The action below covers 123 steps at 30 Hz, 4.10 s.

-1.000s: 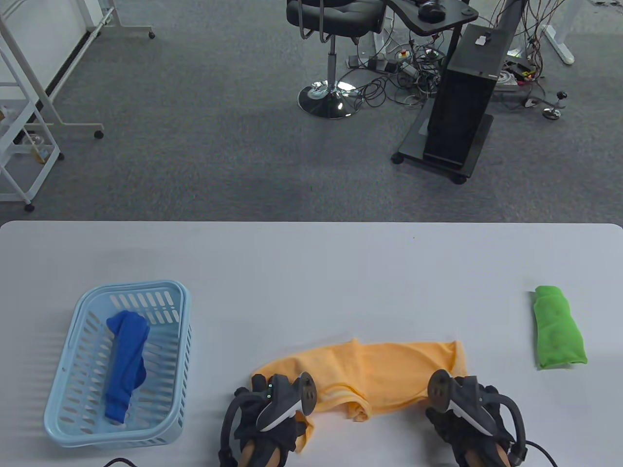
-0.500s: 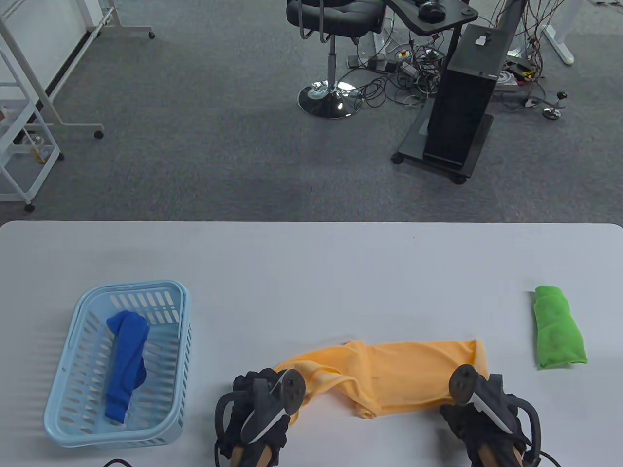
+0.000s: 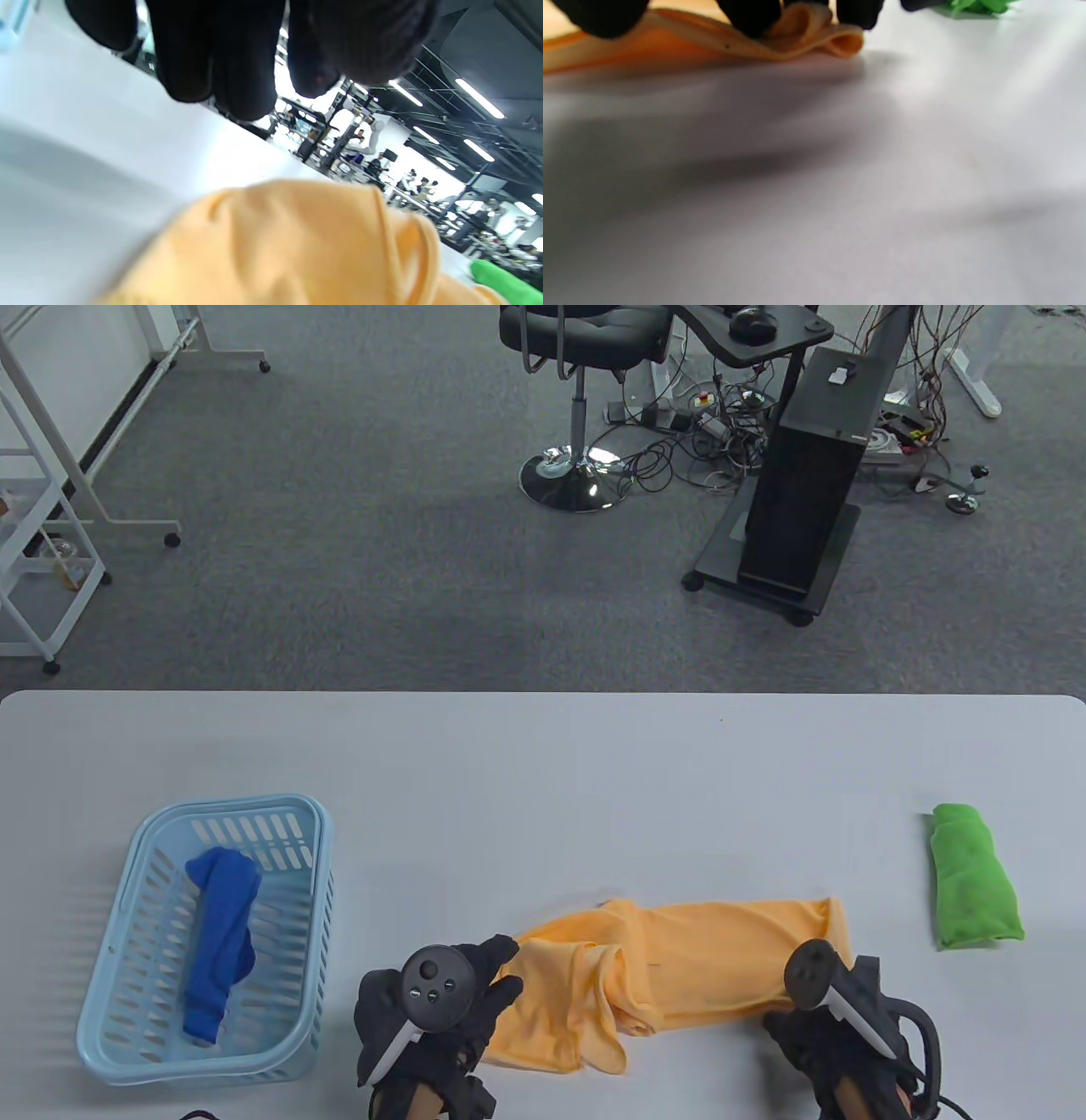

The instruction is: Roll rectangular towel into towel roll

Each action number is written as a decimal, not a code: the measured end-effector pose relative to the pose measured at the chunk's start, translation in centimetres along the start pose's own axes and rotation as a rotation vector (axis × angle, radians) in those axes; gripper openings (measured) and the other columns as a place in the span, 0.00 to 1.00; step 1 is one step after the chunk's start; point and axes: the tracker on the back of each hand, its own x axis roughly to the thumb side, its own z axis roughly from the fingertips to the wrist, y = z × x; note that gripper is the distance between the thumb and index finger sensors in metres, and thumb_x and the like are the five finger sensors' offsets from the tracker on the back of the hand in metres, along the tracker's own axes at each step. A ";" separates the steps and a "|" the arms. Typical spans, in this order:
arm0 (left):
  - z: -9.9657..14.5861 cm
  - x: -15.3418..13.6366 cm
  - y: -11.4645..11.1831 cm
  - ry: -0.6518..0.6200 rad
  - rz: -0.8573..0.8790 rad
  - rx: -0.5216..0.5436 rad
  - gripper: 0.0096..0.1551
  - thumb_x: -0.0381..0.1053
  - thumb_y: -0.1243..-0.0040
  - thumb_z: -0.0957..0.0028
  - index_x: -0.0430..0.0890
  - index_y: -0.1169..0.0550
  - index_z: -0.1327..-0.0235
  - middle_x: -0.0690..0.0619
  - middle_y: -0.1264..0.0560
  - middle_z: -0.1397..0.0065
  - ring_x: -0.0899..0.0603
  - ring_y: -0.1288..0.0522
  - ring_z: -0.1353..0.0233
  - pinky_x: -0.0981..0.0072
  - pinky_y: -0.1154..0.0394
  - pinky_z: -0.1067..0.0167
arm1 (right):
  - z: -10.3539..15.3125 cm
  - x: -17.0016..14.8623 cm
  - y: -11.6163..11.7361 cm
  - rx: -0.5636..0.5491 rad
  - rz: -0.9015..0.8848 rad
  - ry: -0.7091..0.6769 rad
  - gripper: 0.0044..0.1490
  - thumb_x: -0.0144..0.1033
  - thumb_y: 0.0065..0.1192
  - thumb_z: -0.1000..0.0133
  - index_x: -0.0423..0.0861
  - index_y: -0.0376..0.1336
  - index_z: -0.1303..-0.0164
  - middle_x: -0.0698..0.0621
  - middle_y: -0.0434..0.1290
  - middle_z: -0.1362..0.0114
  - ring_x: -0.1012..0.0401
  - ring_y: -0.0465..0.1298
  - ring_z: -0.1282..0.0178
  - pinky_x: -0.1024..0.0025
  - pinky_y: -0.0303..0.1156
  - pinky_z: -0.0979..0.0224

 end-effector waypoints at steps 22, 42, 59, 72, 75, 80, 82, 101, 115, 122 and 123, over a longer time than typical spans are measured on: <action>-0.5 4.4 -6.4 0.003 -0.427 -0.308 0.25 0.52 0.33 0.61 0.53 0.17 0.48 0.49 0.14 0.41 0.38 0.20 0.33 0.35 0.31 0.35 | 0.1 0.1 0.3 0.034 -0.015 -0.007 0.56 0.61 0.52 0.60 0.45 0.45 0.25 0.42 0.39 0.20 0.43 0.47 0.19 0.36 0.47 0.23; 0.1 1.0 0.1 0.144 -0.177 0.077 0.24 0.52 0.29 0.63 0.55 0.17 0.51 0.52 0.13 0.47 0.40 0.17 0.38 0.37 0.29 0.36 | 0.1 0.2 0.3 0.045 -0.011 -0.010 0.56 0.61 0.52 0.60 0.45 0.44 0.25 0.42 0.38 0.20 0.43 0.46 0.19 0.36 0.46 0.22; 0.2 0.7 1.3 0.153 -0.048 -0.076 0.26 0.55 0.39 0.59 0.56 0.12 0.48 0.44 0.19 0.34 0.33 0.25 0.29 0.32 0.34 0.34 | 0.1 -0.5 -0.5 0.002 -0.047 0.011 0.50 0.59 0.54 0.60 0.52 0.53 0.26 0.45 0.48 0.21 0.44 0.52 0.20 0.36 0.47 0.23; -3.3 3.7 12.0 0.213 -0.382 0.198 0.22 0.54 0.31 0.60 0.54 0.17 0.51 0.50 0.13 0.52 0.38 0.18 0.36 0.37 0.29 0.36 | 0.2 -0.3 -0.5 -0.013 -0.079 -0.027 0.49 0.59 0.55 0.60 0.52 0.56 0.28 0.45 0.54 0.26 0.44 0.50 0.21 0.33 0.38 0.25; -3.6 3.1 13.8 0.254 -0.381 0.321 0.22 0.54 0.31 0.61 0.54 0.14 0.53 0.48 0.12 0.53 0.38 0.18 0.37 0.36 0.29 0.36 | 0.7 0.4 -0.9 -0.030 -0.137 -0.118 0.48 0.60 0.55 0.61 0.52 0.58 0.29 0.46 0.62 0.30 0.45 0.56 0.22 0.32 0.40 0.25; -1.6 2.7 12.0 0.147 -0.282 0.314 0.23 0.55 0.33 0.59 0.56 0.11 0.51 0.47 0.12 0.45 0.36 0.20 0.34 0.35 0.30 0.36 | 2.2 1.0 -3.4 -0.282 -0.356 -0.220 0.45 0.56 0.58 0.62 0.51 0.63 0.33 0.48 0.70 0.34 0.49 0.66 0.26 0.35 0.51 0.24; -0.6 2.5 9.7 0.112 -0.279 0.304 0.23 0.55 0.34 0.59 0.57 0.12 0.50 0.48 0.13 0.44 0.36 0.20 0.32 0.35 0.31 0.35 | 2.6 0.9 -3.9 -0.311 -0.311 -0.225 0.44 0.55 0.59 0.62 0.53 0.62 0.32 0.48 0.68 0.31 0.48 0.64 0.25 0.35 0.51 0.24; 0.7 0.9 2.5 -0.005 -0.227 0.226 0.23 0.55 0.35 0.59 0.56 0.12 0.51 0.48 0.13 0.43 0.36 0.20 0.33 0.35 0.30 0.36 | 2.0 7.0 -1.0 -0.220 0.476 -0.379 0.46 0.34 0.69 0.62 0.64 0.55 0.32 0.52 0.45 0.22 0.50 0.50 0.19 0.39 0.46 0.20; 0.9 1.8 5.2 0.049 -0.166 0.260 0.23 0.58 0.32 0.61 0.55 0.08 0.55 0.45 0.17 0.36 0.33 0.25 0.28 0.33 0.34 0.34 | 3.8 3.3 -9.3 -0.454 0.141 -0.298 0.27 0.40 0.72 0.68 0.49 0.76 0.58 0.53 0.71 0.35 0.53 0.70 0.28 0.40 0.58 0.24; -2.4 4.1 12.1 0.097 -0.166 0.303 0.23 0.53 0.33 0.61 0.52 0.09 0.55 0.46 0.11 0.56 0.38 0.17 0.37 0.36 0.29 0.37 | 3.7 0.0 -12.7 -0.515 0.056 -0.128 0.27 0.41 0.68 0.64 0.52 0.74 0.53 0.51 0.70 0.34 0.53 0.74 0.35 0.44 0.62 0.26; -3.3 4.2 13.7 0.122 -0.187 0.277 0.23 0.53 0.32 0.61 0.52 0.09 0.54 0.47 0.11 0.59 0.39 0.15 0.40 0.36 0.28 0.38 | 3.2 -0.4 -13.0 -0.509 0.061 -0.091 0.28 0.41 0.68 0.65 0.52 0.73 0.53 0.50 0.70 0.34 0.53 0.74 0.36 0.45 0.63 0.27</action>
